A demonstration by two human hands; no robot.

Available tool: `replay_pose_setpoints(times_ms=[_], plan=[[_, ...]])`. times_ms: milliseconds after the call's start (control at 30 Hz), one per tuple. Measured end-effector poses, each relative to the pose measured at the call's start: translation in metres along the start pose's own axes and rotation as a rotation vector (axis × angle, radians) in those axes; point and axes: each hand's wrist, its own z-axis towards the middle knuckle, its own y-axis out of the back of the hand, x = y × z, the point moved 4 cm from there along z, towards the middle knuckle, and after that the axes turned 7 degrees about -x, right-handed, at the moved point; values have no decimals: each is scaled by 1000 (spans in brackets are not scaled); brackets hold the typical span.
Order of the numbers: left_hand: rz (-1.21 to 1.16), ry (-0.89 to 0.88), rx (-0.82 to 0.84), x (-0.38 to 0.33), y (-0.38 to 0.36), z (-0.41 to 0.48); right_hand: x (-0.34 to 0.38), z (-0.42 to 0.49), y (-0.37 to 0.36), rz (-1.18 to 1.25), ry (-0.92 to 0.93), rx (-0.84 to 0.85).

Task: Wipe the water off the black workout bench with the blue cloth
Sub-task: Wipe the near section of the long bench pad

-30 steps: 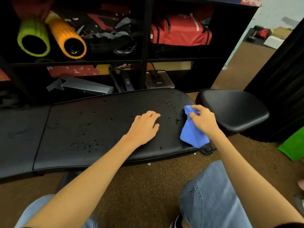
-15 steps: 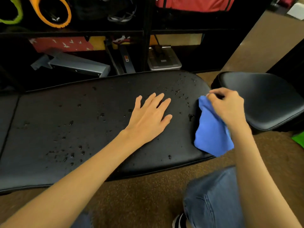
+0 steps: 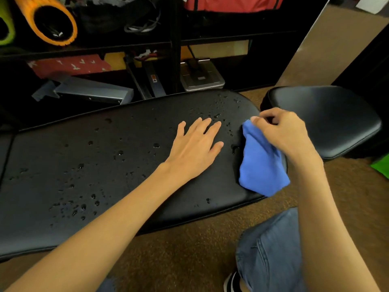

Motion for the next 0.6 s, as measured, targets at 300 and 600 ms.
replay_pose_setpoints(times_ms=[300, 600], plan=[[74, 28, -44, -37, 2, -35, -10, -49, -41, -192, 178, 23], [88, 194, 26, -5, 2, -78, -7, 15, -40, -363, 224, 61]])
